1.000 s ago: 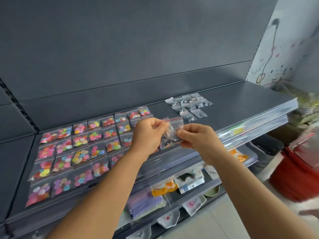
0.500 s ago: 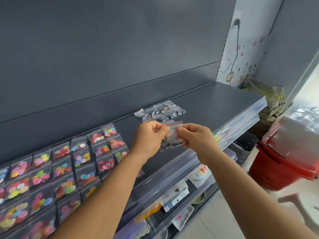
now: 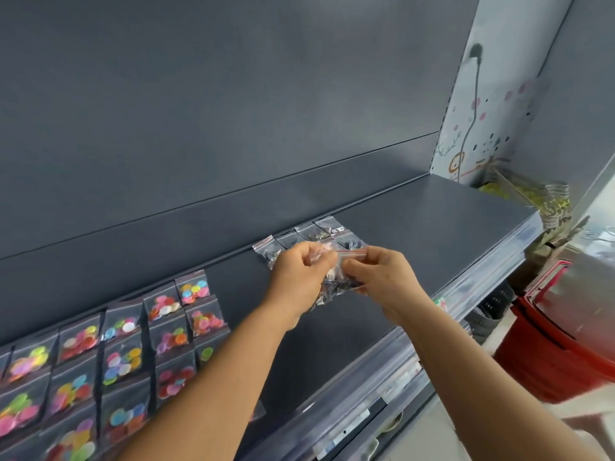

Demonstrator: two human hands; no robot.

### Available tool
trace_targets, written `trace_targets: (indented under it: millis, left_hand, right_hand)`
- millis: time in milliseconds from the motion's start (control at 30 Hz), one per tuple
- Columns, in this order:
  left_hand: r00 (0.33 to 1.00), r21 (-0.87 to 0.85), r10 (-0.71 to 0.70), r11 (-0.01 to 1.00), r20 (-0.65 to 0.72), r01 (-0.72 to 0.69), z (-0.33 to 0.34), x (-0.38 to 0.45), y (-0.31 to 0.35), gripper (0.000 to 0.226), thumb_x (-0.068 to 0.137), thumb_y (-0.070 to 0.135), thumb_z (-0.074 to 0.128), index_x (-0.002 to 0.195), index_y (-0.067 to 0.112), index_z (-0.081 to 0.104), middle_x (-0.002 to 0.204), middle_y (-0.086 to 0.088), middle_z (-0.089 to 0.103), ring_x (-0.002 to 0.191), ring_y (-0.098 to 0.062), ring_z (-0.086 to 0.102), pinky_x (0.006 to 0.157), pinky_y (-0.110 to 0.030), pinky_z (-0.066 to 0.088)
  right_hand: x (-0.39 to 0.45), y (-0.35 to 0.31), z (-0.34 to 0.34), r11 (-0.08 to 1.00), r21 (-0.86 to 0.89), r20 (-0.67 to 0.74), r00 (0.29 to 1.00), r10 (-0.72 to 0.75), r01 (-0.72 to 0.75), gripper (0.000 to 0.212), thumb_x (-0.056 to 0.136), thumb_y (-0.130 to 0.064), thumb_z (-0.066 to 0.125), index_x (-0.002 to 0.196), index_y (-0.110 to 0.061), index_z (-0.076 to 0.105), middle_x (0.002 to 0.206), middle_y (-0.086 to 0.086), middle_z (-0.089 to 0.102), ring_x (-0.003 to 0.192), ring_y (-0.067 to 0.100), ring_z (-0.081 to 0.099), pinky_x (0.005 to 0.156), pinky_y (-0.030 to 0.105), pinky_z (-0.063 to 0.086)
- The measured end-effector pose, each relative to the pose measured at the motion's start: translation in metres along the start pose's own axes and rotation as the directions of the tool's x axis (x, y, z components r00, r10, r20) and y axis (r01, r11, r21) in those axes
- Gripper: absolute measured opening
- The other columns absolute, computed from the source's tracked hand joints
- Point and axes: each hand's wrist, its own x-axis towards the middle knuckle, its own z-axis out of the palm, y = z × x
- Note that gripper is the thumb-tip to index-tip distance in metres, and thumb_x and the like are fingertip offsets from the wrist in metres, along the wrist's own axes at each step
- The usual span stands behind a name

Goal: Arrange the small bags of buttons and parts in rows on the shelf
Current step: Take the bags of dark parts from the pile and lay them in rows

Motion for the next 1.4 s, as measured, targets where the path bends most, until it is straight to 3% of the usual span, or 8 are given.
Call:
trace_targets:
  millis: [233, 533, 667, 733, 833, 933, 1033, 1400]
  left_hand:
    - [0.984, 0.048, -0.146, 0.987, -0.097, 0.151, 0.038, 0.028, -0.009, 0.033, 0.079, 0.014, 0.068, 0.109, 0.018, 0.055, 0.09, -0.009, 0.07, 0.074, -0.022, 0.065, 0.078, -0.042, 0.056]
    - [0.945, 0.313, -0.154, 0.918, -0.287, 0.244, 0.101, 0.047, -0.014, 0.033, 0.082, 0.016, 0.063, 0.111, 0.026, 0.05, 0.071, 0.007, 0.065, 0.061, -0.005, 0.057, 0.047, -0.014, 0.039]
    - [0.942, 0.57, -0.069, 0.78, -0.329, 0.257, 0.114, 0.045, -0.014, 0.04, 0.087, 0.015, 0.06, 0.123, 0.022, 0.045, 0.085, 0.002, 0.067, 0.079, -0.015, 0.061, 0.063, -0.028, 0.047]
    - [0.945, 0.679, -0.018, 0.691, -0.326, 0.247, 0.118, 0.043, -0.012, 0.044, 0.087, 0.016, 0.062, 0.126, 0.021, 0.042, 0.105, -0.003, 0.062, 0.096, -0.023, 0.061, 0.075, -0.034, 0.049]
    - [0.939, 0.805, 0.097, 0.549, -0.33, 0.226, 0.12, 0.038, -0.011, 0.043, 0.086, 0.022, 0.064, 0.125, 0.021, 0.046, 0.121, -0.002, 0.045, 0.11, -0.023, 0.049, 0.084, -0.033, 0.044]
    - [0.964, 0.872, 0.192, 0.484, -0.186, 0.072, 0.124, 0.035, -0.015, 0.034, 0.09, 0.02, 0.057, 0.124, 0.017, 0.056, 0.125, 0.001, 0.047, 0.114, -0.021, 0.042, 0.093, -0.033, 0.039]
    - [0.992, 0.887, 0.111, 0.461, -0.061, 0.003, 0.13, 0.034, -0.021, 0.032, 0.095, 0.02, 0.05, 0.125, 0.015, 0.058, 0.129, 0.001, 0.052, 0.118, -0.021, 0.043, 0.097, -0.034, 0.039]
    - [0.994, 0.922, 0.062, 0.381, -0.092, 0.061, 0.124, 0.026, -0.029, 0.024, 0.097, 0.021, 0.043, 0.111, 0.014, 0.061, 0.107, 0.002, 0.058, 0.102, -0.02, 0.047, 0.078, -0.034, 0.044]
  right_hand:
    - [0.065, 0.014, -0.032, 1.0, -0.028, 0.077, 0.997, 0.009, -0.006, 0.006, 0.076, -0.005, 0.065, 0.076, 0.0, 0.068, 0.063, 0.005, 0.063, 0.057, 0.014, 0.053, 0.062, 0.031, 0.056]
    - [0.125, 0.035, -0.09, 0.925, -0.363, 0.235, 0.972, -0.026, 0.112, 0.032, 0.083, -0.015, 0.059, 0.052, -0.015, 0.053, 0.042, -0.006, 0.05, 0.042, 0.007, 0.04, 0.051, 0.022, 0.039]
    - [0.133, 0.042, -0.093, 0.824, -0.518, 0.317, 0.946, -0.065, 0.23, 0.023, 0.08, -0.016, 0.059, 0.058, -0.02, 0.054, 0.05, -0.008, 0.055, 0.053, 0.013, 0.051, 0.049, 0.022, 0.039]
    - [0.132, 0.042, -0.092, 0.773, -0.571, 0.364, 0.929, -0.065, 0.278, 0.004, 0.082, -0.019, 0.062, 0.084, -0.022, 0.063, 0.074, -0.005, 0.065, 0.074, 0.018, 0.061, 0.061, 0.024, 0.046]
    - [0.132, 0.044, -0.096, 0.674, -0.631, 0.399, 0.906, -0.142, 0.384, 0.05, 0.083, -0.023, 0.066, 0.129, -0.019, 0.048, 0.119, 0.006, 0.052, 0.109, 0.027, 0.052, 0.087, 0.035, 0.046]
    - [0.132, 0.041, -0.105, 0.606, -0.591, 0.481, 0.835, -0.266, 0.533, 0.042, 0.084, -0.02, 0.065, 0.124, -0.022, 0.055, 0.12, 0.007, 0.049, 0.112, 0.028, 0.046, 0.09, 0.036, 0.043]
    - [0.131, 0.044, -0.108, 0.514, -0.584, 0.63, 0.75, -0.199, 0.627, 0.027, 0.086, -0.02, 0.061, 0.112, -0.023, 0.066, 0.119, 0.003, 0.055, 0.11, 0.025, 0.048, 0.093, 0.03, 0.039]
    - [0.128, 0.053, -0.098, 0.502, -0.513, 0.674, 0.689, -0.266, 0.696, 0.021, 0.091, -0.018, 0.054, 0.105, -0.019, 0.071, 0.113, 0.003, 0.06, 0.106, 0.025, 0.05, 0.089, 0.029, 0.038]
